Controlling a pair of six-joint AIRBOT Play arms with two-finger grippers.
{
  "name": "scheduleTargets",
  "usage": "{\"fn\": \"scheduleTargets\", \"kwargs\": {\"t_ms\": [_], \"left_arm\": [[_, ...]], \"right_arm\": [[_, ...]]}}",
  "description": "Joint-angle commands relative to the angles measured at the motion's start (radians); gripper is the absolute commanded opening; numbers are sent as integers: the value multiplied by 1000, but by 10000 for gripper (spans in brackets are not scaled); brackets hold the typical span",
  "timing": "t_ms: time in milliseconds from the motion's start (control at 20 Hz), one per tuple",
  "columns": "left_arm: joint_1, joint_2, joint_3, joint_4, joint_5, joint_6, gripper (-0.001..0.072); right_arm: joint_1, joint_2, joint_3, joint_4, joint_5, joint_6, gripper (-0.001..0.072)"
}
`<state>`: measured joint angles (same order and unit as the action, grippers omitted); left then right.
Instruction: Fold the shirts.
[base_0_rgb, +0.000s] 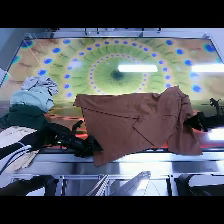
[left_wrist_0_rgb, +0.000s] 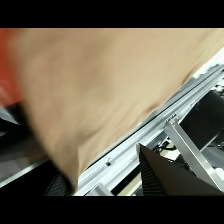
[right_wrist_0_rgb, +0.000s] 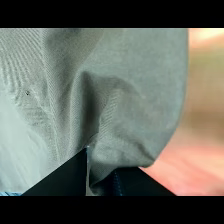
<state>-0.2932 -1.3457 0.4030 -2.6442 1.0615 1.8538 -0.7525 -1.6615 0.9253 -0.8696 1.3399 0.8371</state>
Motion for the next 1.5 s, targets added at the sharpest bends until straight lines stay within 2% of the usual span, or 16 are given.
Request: {"fn": "scheduleTargets", "kwargs": {"t_ms": [0,50,100,300,400,500,650,700,800,900,1000,1100,1150,1250,1350,1450], "left_arm": [[-77,-2,23,42,-116,-56,355],[-78,-1,23,41,-119,-56,148],[-78,-1,24,41,-120,-55,20],[-28,50,134,6,-27,52,23],[98,150,267,-6,74,100,23],[275,278,439,-88,201,133,23],[552,425,787,-159,357,142,23],[625,454,897,-159,392,142,23],[755,493,1092,-160,467,142,23],[861,518,1221,-160,493,134,23],[937,533,1292,-159,498,132,23],[949,509,1315,-158,504,116,23],[923,487,1298,-158,502,83,23],[796,428,1228,-157,492,72,23],[679,359,1198,-157,501,72,23],[613,317,1227,-157,506,72,23]], "right_arm": [[0,2,2,19,19,-6,222],[0,2,2,26,32,-18,185],[0,3,2,40,47,-29,11],[-1,45,13,159,116,-30,15],[-2,111,48,332,193,-82,15],[-2,202,97,649,280,-159,15],[-2,396,122,1274,412,-334,16],[-2,475,122,1422,412,-380,16],[-8,629,122,1574,361,-431,16],[-8,788,122,1619,219,-496,16],[-8,950,122,1610,-1,-595,16],[-8,1080,122,1460,-290,-629,16],[-6,1120,122,1305,-395,-549,15],[-6,1122,121,1073,-394,-353,15],[-6,1104,121,1086,-290,-372,15],[-6,1130,122,1159,-297,-443,15]]}}
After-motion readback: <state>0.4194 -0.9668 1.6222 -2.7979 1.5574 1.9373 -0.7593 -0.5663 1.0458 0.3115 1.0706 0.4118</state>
